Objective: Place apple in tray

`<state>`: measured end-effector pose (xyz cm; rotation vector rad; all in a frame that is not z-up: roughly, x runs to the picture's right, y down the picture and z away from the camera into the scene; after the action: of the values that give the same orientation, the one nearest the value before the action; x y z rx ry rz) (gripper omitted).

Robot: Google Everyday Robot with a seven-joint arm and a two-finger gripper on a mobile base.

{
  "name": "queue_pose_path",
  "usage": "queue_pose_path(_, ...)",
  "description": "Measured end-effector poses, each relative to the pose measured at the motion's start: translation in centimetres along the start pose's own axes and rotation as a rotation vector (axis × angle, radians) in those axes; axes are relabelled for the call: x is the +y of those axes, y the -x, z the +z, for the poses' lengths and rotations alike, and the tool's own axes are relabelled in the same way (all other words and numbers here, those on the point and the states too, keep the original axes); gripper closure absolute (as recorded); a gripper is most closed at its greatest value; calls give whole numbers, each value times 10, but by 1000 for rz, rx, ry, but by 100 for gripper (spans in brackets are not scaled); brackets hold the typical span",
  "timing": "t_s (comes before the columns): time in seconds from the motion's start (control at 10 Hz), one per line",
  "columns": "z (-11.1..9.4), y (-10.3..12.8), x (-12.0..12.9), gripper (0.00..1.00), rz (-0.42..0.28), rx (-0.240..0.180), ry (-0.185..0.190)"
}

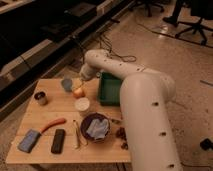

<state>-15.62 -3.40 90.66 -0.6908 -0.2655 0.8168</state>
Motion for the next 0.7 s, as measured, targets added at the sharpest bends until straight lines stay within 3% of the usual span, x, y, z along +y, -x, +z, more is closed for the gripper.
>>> queue_pose_path(0.2,12,-2,6,20,-2,22,-1)
queue_pose_path(0.4,37,-15,10,20,-14,62,-19)
queue_pose_path(0.7,53,-22,12,20,-25,88,-43)
